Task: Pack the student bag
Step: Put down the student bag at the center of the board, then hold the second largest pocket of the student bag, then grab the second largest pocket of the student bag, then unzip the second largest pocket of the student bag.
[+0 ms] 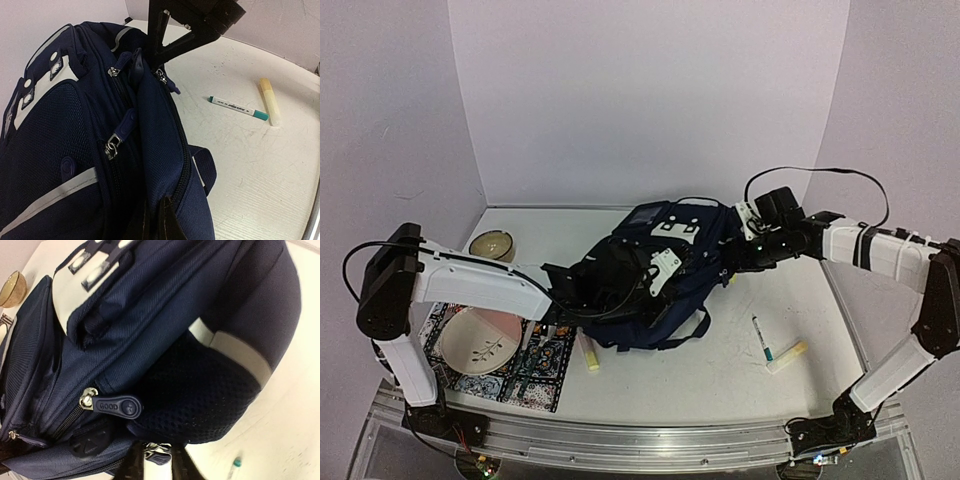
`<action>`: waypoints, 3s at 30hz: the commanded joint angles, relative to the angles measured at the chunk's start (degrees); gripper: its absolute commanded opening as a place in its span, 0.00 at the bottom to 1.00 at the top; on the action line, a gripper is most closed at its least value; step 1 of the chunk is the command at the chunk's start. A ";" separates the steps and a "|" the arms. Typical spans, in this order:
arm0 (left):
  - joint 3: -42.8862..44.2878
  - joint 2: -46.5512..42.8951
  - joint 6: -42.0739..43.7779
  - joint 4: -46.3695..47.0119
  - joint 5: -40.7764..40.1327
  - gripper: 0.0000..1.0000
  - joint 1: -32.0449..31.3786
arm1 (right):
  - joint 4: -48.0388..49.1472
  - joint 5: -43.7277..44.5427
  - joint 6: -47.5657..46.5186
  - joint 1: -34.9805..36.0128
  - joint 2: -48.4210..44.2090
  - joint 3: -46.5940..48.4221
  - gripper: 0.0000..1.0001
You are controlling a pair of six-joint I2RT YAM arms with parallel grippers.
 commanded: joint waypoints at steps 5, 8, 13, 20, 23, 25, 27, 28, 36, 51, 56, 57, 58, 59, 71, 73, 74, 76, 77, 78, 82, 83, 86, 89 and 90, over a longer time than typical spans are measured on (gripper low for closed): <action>7.77 5.78 -9.04 2.75 4.22 0.27 -0.50 | 2.09 -3.63 0.23 0.30 -9.73 -4.65 0.40; 7.73 4.95 -10.75 2.74 5.60 0.39 -0.43 | 2.46 -4.07 0.31 1.30 -11.48 -5.98 0.49; 4.37 0.49 -13.72 2.76 5.20 0.52 -0.46 | 5.83 -6.34 0.28 2.65 -11.09 -8.61 0.62; -2.58 -7.35 -20.38 0.44 1.48 0.65 1.34 | 11.93 -11.40 -2.56 4.02 -6.30 -9.80 0.72; -4.93 -9.65 -22.80 -1.56 1.37 0.66 2.31 | 13.47 -13.29 -4.12 4.74 -4.20 -9.35 0.75; -6.20 -10.32 -24.35 -2.21 1.01 0.66 2.76 | 14.04 -14.50 -4.97 4.98 -2.65 -8.97 0.76; -6.96 -10.35 -25.82 -2.54 1.15 0.66 3.34 | 14.41 -15.29 -5.61 5.00 -1.52 -9.22 0.76; -7.30 -10.24 -26.45 -2.66 1.27 0.66 3.62 | 14.75 -15.85 -5.93 4.99 -1.09 -9.56 0.76; -7.85 -7.84 -29.81 -2.85 3.42 0.65 5.56 | 16.42 -20.99 -9.01 5.46 1.08 -11.22 0.71; -6.05 -4.33 -32.70 -2.67 4.53 0.61 6.27 | 14.01 -20.30 -10.54 7.74 1.81 -11.96 0.36; -5.70 -4.69 -32.59 -2.65 4.60 0.61 6.99 | 12.68 -17.48 -10.76 8.73 -0.07 -13.29 0.49; -5.68 -4.82 -32.51 -2.65 4.67 0.61 7.10 | 12.43 -16.65 -10.96 8.84 -0.20 -13.34 0.50; -5.68 -4.97 -32.45 -2.64 4.71 0.61 7.20 | 12.10 -15.88 -11.19 8.92 -0.27 -13.33 0.50; -5.73 -5.15 -32.44 -2.62 4.75 0.61 7.28 | 11.67 -15.18 -11.46 8.93 -0.28 -13.26 0.50; -5.96 -4.86 -33.80 -2.45 5.89 0.59 7.31 | 9.70 -9.80 -11.12 11.31 -0.58 -11.71 0.08; -5.76 -4.40 -34.06 -2.19 6.01 0.57 7.31 | 8.61 -9.59 -9.87 12.40 -1.10 -11.15 0.02; -5.48 -4.03 -34.18 -1.97 6.31 0.57 7.31 | 8.28 -9.54 -9.16 13.20 -1.59 -11.10 0.01; -4.89 -3.18 -34.63 -1.52 7.03 0.56 7.31 | 7.48 -8.72 -7.06 15.04 -2.72 -10.97 0.00; -4.56 -2.73 -34.98 -1.21 7.28 0.55 7.32 | 7.10 -8.16 -5.74 15.92 -3.19 -10.85 0.00; -4.28 -2.34 -35.41 -0.93 7.67 0.55 7.32 | 6.80 -7.50 -4.54 16.91 -3.68 -10.72 0.00; -3.24 -0.59 -37.37 0.84 9.38 0.52 7.31 | 6.40 -5.48 1.80 21.16 -3.99 -9.69 0.00; -3.03 -0.19 -37.99 1.40 9.95 0.51 7.31 | 6.37 -4.99 3.32 22.46 -3.41 -9.09 0.00; -2.40 0.95 -39.83 2.86 11.58 0.50 7.32 | 6.38 -3.41 7.59 26.07 -0.30 -6.44 0.00; -1.59 1.56 -40.89 3.19 11.83 0.49 7.31 | 6.29 -1.90 10.76 29.54 3.57 -3.02 0.00; -1.57 1.41 -40.96 3.25 11.83 0.49 7.31 | 6.34 -1.56 11.59 30.05 4.49 -2.05 0.01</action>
